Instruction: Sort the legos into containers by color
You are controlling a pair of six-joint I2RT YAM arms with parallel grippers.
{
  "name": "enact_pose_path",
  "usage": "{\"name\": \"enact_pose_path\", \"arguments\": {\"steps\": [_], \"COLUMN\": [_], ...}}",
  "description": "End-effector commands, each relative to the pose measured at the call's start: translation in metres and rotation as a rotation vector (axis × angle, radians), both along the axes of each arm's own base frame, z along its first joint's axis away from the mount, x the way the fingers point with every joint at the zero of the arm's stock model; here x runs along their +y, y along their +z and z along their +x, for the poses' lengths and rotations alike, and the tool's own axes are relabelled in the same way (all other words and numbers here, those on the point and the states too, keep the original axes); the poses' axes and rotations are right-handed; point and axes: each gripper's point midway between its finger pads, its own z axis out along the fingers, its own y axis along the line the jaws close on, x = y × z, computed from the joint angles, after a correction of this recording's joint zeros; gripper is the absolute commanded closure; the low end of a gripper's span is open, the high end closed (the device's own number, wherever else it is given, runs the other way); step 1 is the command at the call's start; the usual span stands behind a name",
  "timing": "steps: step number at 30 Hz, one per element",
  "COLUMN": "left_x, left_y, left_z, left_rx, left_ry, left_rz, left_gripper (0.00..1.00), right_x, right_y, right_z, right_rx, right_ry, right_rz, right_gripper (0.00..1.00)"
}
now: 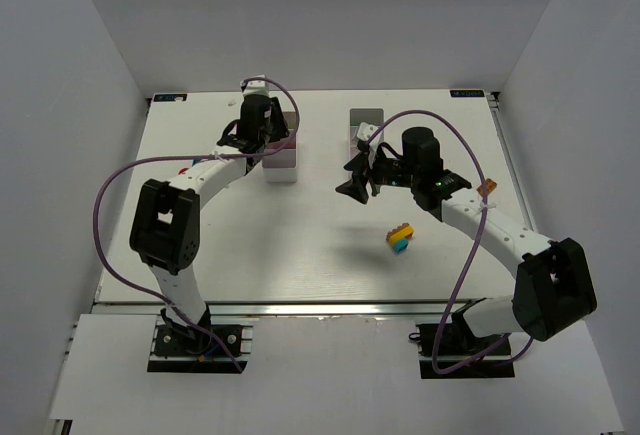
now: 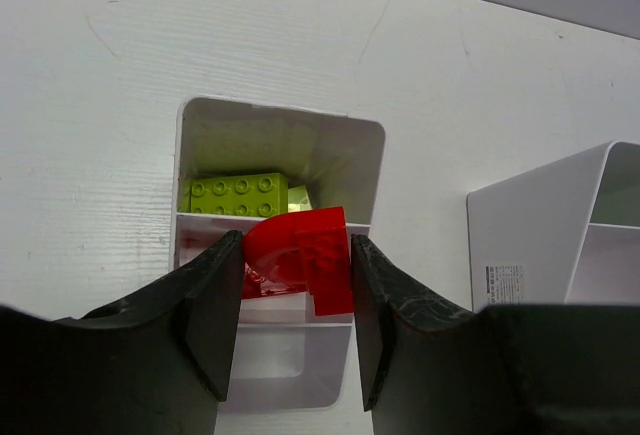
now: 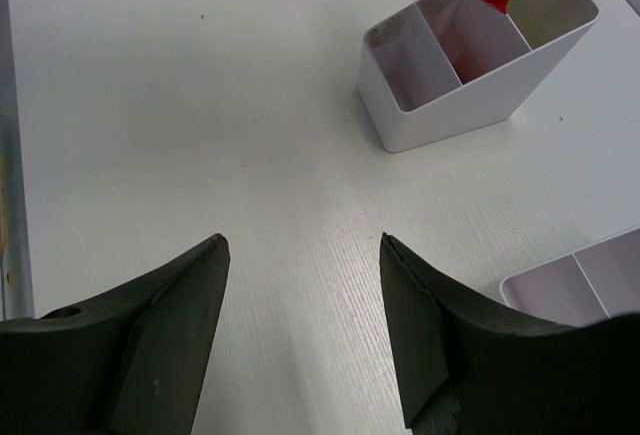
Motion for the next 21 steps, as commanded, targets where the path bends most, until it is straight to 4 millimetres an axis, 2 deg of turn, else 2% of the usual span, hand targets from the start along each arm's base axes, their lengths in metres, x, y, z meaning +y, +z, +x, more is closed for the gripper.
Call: {"name": "enact_pose_path", "arguments": {"steps": [1,12,15,18,21], "left_x": [0.001,0.000,0.002,0.003,0.002], "left_y": [0.003,-0.014,-0.015,-0.010,0.003], "left_z": [0.000,0.002,0.000,0.000,0.001], "left_rx": [-0.018,0.016,0.021,0.010,-0.016], "left_ry": [0.007,0.009,0.015,0.020,0.022], "left_rz": [0.012,0.024,0.029,0.027,0.009], "left_gripper": [0.55,0.44,0.37,0.32,0.28], "right_x": [-0.003,-0.005,-0.004,-0.004,-0.004], "right_y": [0.006,0.005,0.005,0.006,0.006], "right_z": [0.001,0.004,0.003,0.004,0.004], "right_rx": [-0.022,-0.018,-0.016,-0.017,-0.017], "right_ry": [-0.007,-0.015,-0.012,-0.013,-0.009], "right_rz": [0.005,0.005,0.006,0.007,0.007], "right_gripper": [0.33,0.32,0.32,0.32,0.32]}}
